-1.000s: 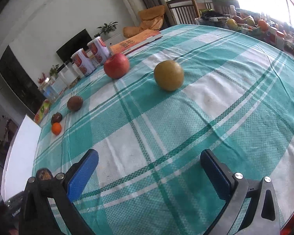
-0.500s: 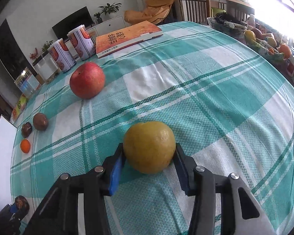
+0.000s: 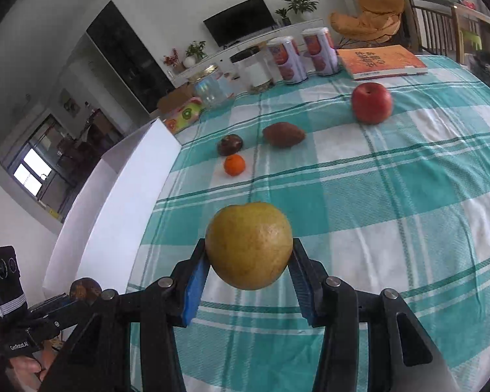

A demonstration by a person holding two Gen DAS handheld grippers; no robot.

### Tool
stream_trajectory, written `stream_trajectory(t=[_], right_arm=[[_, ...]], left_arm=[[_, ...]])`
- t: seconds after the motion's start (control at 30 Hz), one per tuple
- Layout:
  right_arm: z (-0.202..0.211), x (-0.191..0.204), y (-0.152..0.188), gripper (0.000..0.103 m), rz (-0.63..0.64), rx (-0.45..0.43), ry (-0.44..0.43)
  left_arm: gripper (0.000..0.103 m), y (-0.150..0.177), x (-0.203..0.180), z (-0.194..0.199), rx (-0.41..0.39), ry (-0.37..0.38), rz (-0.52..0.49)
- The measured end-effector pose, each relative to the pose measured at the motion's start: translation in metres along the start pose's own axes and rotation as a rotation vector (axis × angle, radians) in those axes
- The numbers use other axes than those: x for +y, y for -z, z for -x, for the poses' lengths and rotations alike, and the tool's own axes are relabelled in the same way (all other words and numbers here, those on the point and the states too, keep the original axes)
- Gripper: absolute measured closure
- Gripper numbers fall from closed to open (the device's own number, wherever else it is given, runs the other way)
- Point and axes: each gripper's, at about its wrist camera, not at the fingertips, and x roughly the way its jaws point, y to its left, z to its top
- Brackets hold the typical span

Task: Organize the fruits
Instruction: 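Carry the brown fruit and yellow pear into the white box and open both tools, then withdraw both tools from the box back over the table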

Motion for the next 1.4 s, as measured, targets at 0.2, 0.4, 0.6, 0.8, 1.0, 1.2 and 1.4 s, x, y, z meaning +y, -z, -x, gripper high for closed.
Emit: stream_trajectory(t=[0.2, 0.4, 0.6, 0.8, 1.0, 1.2, 1.4], right_arm=[[-0.041, 0.17, 0.016, 0.055, 0.244, 0.13, -0.272], [-0.094, 0.265, 0.05, 0.055, 0.409, 0.278, -0.318], [-0.121, 0.284, 0.049, 0.047, 0.408, 0.252, -0.281], [-0.076, 0.227, 0.025, 0.038, 0.342, 0.058, -0.215], [-0.053, 0.094, 0.035, 0.025, 0.259, -0.065, 0.139], [-0.034, -0.031, 0.051, 0.025, 0.062, -0.076, 0.426], [-0.015, -0.065, 0.066, 0.025, -0.012, -0.109, 0.489]], left_arm=[[0.066, -0.017, 0.072, 0.081, -0.154, -0.259, 0.093], [0.066, -0.003, 0.152, 0.089, -0.103, -0.507, 0.209], [0.055, 0.008, 0.165, 0.083, -0.095, -0.607, 0.23], [0.023, -0.006, 0.123, 0.078, -0.189, -0.597, 0.115], [0.013, -0.011, 0.036, 0.026, -0.128, -0.375, -0.073], [0.012, 0.0, -0.017, -0.074, -0.014, -0.318, -0.178], [0.012, 0.001, 0.003, -0.136, 0.02, -0.418, -0.148]])
